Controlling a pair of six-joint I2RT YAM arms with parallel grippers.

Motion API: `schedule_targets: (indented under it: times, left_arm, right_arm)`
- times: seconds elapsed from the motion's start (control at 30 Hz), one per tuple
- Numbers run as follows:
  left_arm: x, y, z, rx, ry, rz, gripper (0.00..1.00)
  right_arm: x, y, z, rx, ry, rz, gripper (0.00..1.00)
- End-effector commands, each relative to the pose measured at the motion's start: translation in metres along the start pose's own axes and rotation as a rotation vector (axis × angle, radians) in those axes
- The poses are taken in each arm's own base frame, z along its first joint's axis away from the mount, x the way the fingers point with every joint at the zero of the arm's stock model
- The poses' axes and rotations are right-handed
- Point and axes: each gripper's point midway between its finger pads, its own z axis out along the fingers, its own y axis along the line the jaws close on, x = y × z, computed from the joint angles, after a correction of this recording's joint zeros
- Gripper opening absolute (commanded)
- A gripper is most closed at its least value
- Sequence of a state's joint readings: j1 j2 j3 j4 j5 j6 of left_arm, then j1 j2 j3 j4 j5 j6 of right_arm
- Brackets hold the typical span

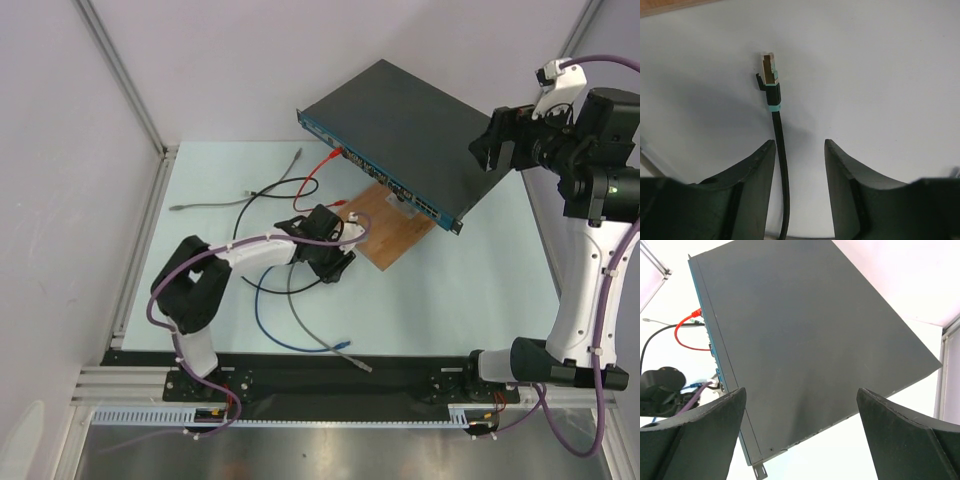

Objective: Insert the plug into the switch port

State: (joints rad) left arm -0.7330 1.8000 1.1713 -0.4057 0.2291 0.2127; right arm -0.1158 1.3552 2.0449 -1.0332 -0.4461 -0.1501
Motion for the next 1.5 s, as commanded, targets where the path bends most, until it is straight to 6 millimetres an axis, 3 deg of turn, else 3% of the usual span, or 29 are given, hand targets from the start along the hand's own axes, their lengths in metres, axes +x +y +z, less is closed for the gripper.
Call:
schedule_targets:
  times: [0.0, 0.23, 0.33, 0.37, 0.43, 0.57, 0.6, 0.63, 0.67, 0.7, 0.83, 0.93, 1.17, 1.23, 1.33, 1.47]
  left_arm:
    - [-0.009, 0.004, 0.012, -0.008, -0.002, 0.019, 0.49]
    - [0.001, 0.012, 0.027, -0.05, 0.06, 0.017, 0.34]
    - [0.003, 0.014, 0.027, -0.065, 0.073, 0.02, 0.21]
    - [0.004, 0.014, 0.027, -0.069, 0.077, 0.02, 0.08]
    - [0.004, 0.011, 0.022, -0.058, 0.08, 0.015, 0.0]
    - [-0.021, -0.024, -0.024, 0.132, -0.029, 0.012, 0.0]
    - [-0.038, -0.036, -0.052, 0.206, -0.115, 0.011, 0.0]
    - [-0.046, -0.046, -0.068, 0.26, -0.153, -0.006, 0.0]
    - [-0.048, -0.055, -0.082, 0.316, -0.17, -0.02, 0.0]
    - [-0.059, -0.067, -0.11, 0.395, -0.24, -0.019, 0.0]
    - [-0.075, -0.093, -0.172, 0.531, -0.357, -0.014, 0.0]
    - [-0.081, -0.106, -0.204, 0.571, -0.417, 0.018, 0.0]
    - [-0.079, -0.129, -0.258, 0.659, -0.502, 0.039, 0.0]
    - [-0.078, -0.13, -0.263, 0.653, -0.522, 0.038, 0.0]
    - [-0.079, -0.129, -0.271, 0.644, -0.552, 0.025, 0.0]
    - [-0.082, -0.126, -0.278, 0.629, -0.575, 0.033, 0.0]
  right_arm:
    - [-0.001, 0.002, -0.007, -0.002, -0.01, 0.0, 1.0]
    - [0.002, 0.005, -0.009, -0.015, -0.002, 0.011, 1.0]
    - [0.004, 0.006, -0.008, -0.019, 0.0, 0.012, 1.0]
    - [0.003, 0.007, -0.009, -0.023, -0.005, 0.009, 1.0]
    - [0.004, 0.008, -0.009, -0.029, -0.007, 0.007, 1.0]
    - [-0.005, 0.01, -0.011, -0.045, -0.042, -0.027, 1.0]
    - [-0.008, 0.013, -0.012, -0.056, -0.052, -0.035, 1.0]
    - [-0.01, 0.016, -0.012, -0.072, -0.06, -0.042, 1.0]
    - [-0.013, 0.024, -0.013, -0.121, -0.074, -0.05, 1.0]
    - [-0.013, 0.03, -0.013, -0.151, -0.08, -0.057, 1.0]
    - [-0.006, 0.069, -0.012, -0.317, -0.076, -0.079, 0.99]
    - [0.0, 0.107, -0.009, -0.46, -0.073, -0.086, 0.98]
    - [0.027, 0.196, -0.012, -0.775, 0.033, -0.108, 0.89]
    - [0.034, 0.217, -0.019, -0.846, 0.064, -0.111, 0.86]
    - [0.05, 0.242, -0.025, -0.942, 0.156, -0.083, 0.77]
    - [0.068, 0.262, -0.029, -1.024, 0.245, -0.053, 0.74]
